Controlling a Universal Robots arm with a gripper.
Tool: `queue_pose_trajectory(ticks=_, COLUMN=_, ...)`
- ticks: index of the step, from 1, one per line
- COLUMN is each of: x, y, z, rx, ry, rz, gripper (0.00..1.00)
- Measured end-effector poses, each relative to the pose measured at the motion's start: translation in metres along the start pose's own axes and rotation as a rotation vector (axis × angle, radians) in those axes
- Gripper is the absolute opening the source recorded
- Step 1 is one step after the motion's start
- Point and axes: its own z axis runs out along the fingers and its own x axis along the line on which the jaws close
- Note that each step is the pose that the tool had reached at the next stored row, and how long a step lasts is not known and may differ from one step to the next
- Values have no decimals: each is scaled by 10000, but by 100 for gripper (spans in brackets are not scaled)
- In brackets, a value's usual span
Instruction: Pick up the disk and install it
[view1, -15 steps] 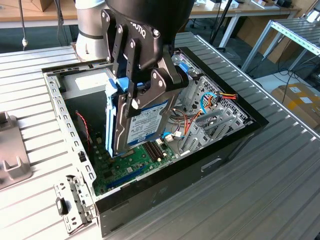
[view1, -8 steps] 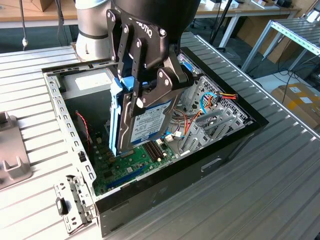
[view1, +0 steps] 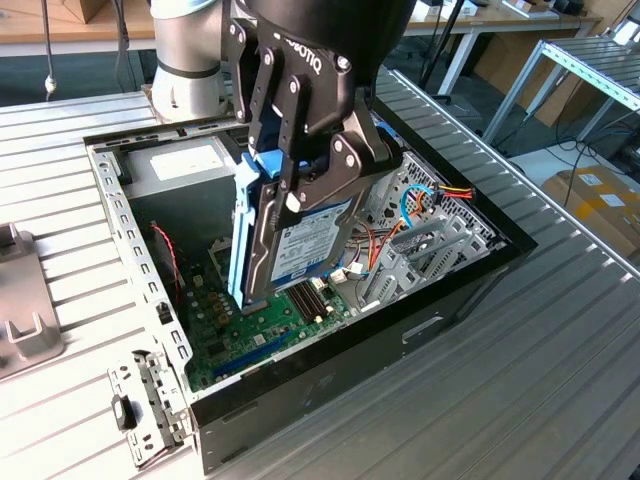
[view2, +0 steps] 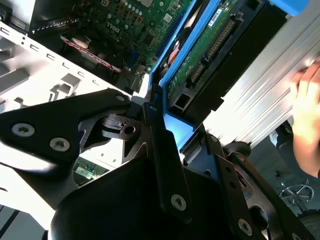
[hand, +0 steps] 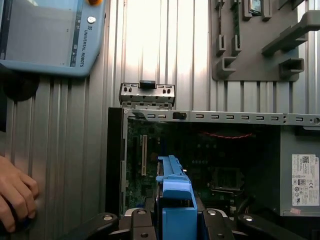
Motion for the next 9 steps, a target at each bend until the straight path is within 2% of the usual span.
queue_pose_trajectory(ticks=9, x=3, y=-89, z=-4, rx=-1, ry=0, rz=-1, gripper=37)
